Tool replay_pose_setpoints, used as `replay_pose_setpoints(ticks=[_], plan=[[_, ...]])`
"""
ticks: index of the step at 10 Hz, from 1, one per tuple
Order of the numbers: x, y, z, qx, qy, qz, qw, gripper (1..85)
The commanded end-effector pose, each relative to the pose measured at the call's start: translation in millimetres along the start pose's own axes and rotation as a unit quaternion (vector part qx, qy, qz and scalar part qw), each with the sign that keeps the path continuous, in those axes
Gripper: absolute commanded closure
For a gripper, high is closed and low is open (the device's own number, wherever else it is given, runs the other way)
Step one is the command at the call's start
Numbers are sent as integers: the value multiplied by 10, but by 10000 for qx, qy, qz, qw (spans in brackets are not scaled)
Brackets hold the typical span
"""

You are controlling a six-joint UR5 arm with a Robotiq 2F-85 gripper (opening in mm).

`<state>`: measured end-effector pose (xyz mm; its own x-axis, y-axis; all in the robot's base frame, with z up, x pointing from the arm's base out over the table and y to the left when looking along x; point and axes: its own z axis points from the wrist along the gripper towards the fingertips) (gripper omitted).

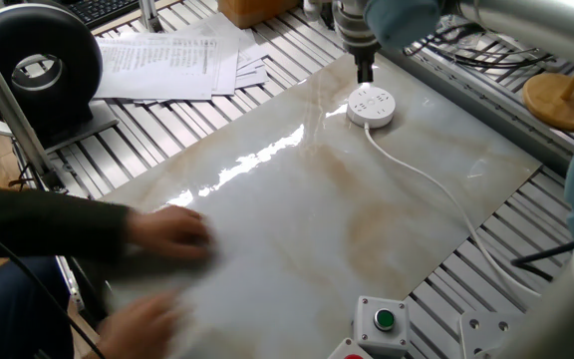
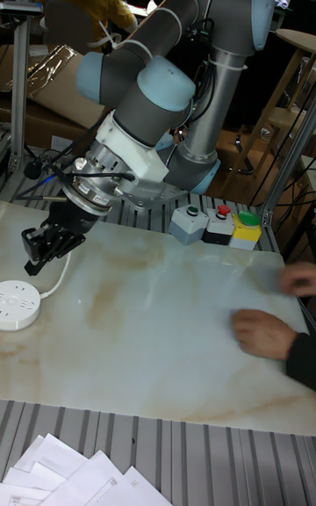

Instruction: Turn off the power strip by pressing the button

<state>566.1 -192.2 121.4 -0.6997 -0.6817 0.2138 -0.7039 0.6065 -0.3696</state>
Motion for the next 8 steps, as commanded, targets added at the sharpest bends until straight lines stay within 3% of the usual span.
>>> replay_pose_setpoints(ticks=[1, 2, 3, 8], plan=[[120, 50, -111, -297, 258, -149, 9991, 847], [142, 55, -113, -307, 302, -97, 9990, 847], [160, -7, -111, -189, 336, -122, 9992, 847], [-31, -13, -104, -171, -33, -183, 9997, 847]])
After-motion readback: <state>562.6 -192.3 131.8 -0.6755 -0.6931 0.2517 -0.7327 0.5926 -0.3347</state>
